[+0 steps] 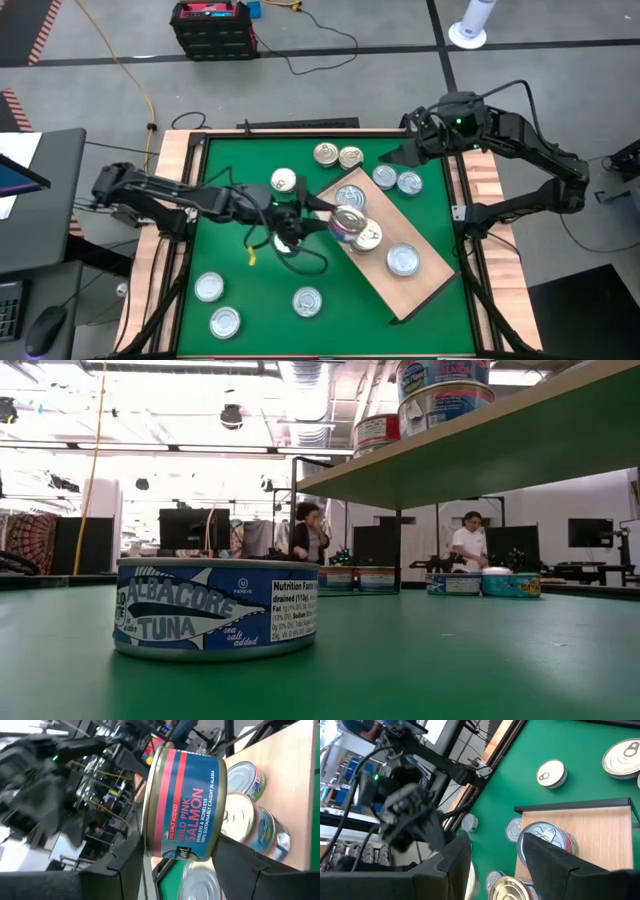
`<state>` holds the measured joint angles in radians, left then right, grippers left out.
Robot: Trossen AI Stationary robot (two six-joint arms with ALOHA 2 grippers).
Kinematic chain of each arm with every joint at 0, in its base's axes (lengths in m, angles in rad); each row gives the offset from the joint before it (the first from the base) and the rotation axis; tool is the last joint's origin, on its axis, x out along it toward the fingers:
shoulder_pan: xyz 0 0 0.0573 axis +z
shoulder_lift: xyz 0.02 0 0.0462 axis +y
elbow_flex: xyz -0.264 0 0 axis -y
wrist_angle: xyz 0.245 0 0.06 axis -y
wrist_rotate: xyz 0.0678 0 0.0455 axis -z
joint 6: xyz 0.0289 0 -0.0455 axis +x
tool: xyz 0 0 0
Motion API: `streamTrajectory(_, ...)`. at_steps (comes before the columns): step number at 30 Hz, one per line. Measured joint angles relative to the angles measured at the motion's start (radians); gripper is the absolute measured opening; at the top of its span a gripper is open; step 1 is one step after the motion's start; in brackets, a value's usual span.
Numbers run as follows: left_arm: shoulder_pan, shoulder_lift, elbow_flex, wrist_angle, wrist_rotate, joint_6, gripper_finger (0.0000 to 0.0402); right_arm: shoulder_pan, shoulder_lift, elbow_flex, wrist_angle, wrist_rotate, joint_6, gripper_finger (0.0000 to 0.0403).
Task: Stack canned seafood by type on shelf
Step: Stack the blue and pink tuna can on top of the other blue and pink tuna cans on the shelf
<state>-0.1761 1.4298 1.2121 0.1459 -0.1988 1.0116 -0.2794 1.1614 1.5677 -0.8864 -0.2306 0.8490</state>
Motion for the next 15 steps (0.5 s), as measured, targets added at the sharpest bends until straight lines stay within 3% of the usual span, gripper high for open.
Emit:
streamTrajectory(5, 0.000, 0.086, 0.075, 0.004, 0.006, 0.070, 0.0200, 0.000, 0.000, 0.000, -0.001, 0.002, -0.005, 0.0204)
streamTrajectory(15, -0.009, 0.185, 0.094, 0.002, -0.166, 0.352, 0.0200, 0.000, 0.000, 0.000, 0.000, 0.005, -0.021, 0.0204)
